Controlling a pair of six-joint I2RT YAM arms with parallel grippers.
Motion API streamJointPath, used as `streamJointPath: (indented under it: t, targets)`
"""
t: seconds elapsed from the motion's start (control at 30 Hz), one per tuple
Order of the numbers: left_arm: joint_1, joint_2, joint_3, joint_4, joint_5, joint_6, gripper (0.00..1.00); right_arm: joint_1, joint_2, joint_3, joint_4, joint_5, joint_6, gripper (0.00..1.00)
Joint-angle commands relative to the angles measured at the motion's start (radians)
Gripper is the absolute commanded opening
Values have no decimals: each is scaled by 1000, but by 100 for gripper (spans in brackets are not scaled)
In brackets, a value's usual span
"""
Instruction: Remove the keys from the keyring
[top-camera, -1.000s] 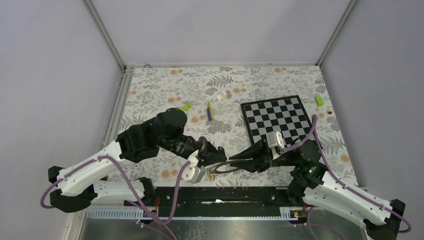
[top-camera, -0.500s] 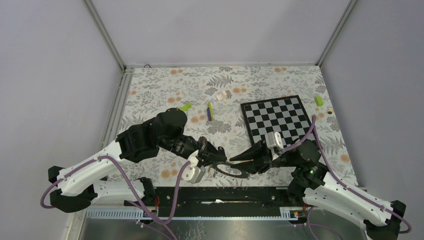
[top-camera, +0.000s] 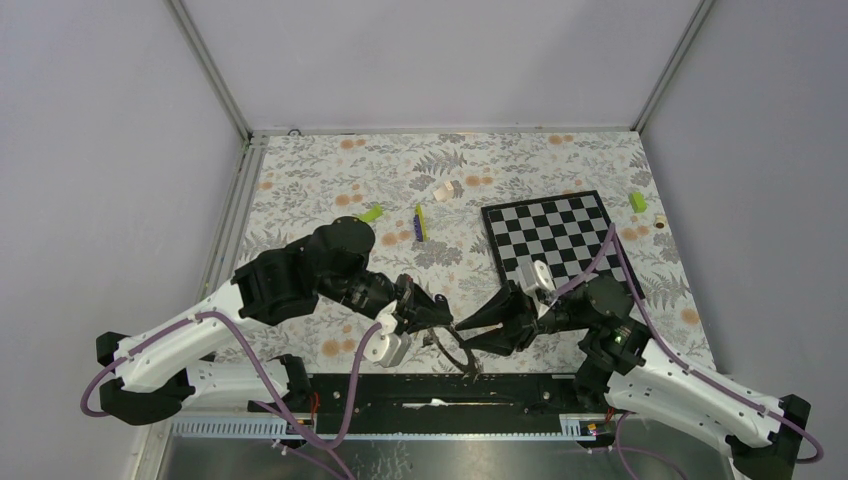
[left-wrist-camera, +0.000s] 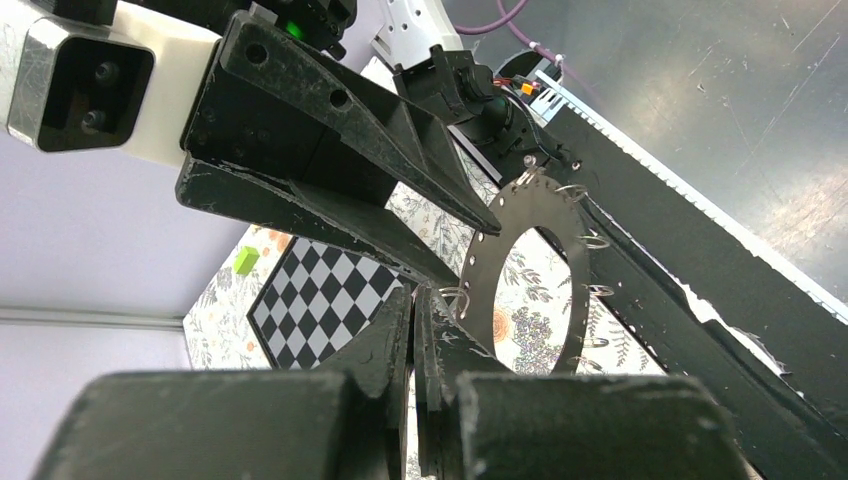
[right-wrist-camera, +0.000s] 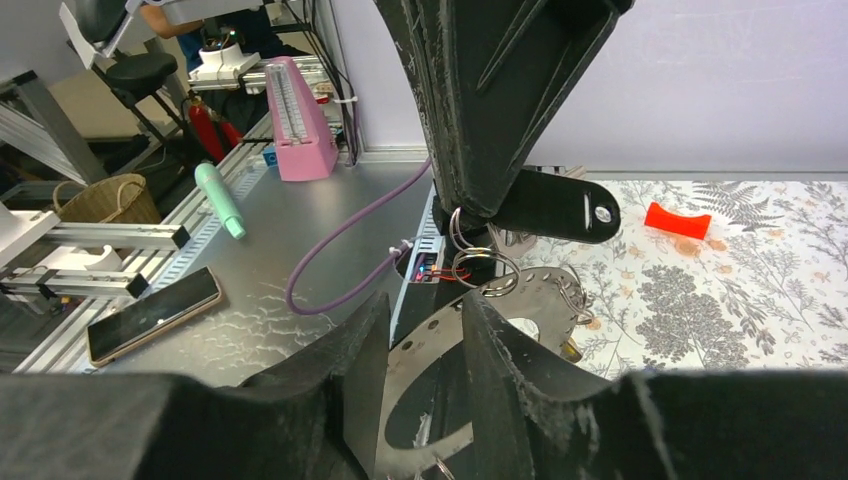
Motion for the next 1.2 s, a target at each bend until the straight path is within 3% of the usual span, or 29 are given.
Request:
streamJointPath:
  t: [0.0,0.13,0.47,0.83,1.0,1.17]
  targets:
    - [-4,-16,8,47,33,-1,0,-2,-35,26,18,37,-10,43]
    - [-4,-16,5,47,34,-1,0,-2,-65,16,16,88,-42,47]
    - [-4,-11,11,47,34,1,0,-2,-91,12,-33,188,-119,47]
    - [-4,1,16,47,40,3,0,-2,-134,7,-130,523,-195,49]
    - [-4,-6,16,47,34,1,0,-2,-91,38,-249,512,-251,47]
    - [-4,-9,11,47,31,-2,0,-2,-88,61,-306,352,-282,50]
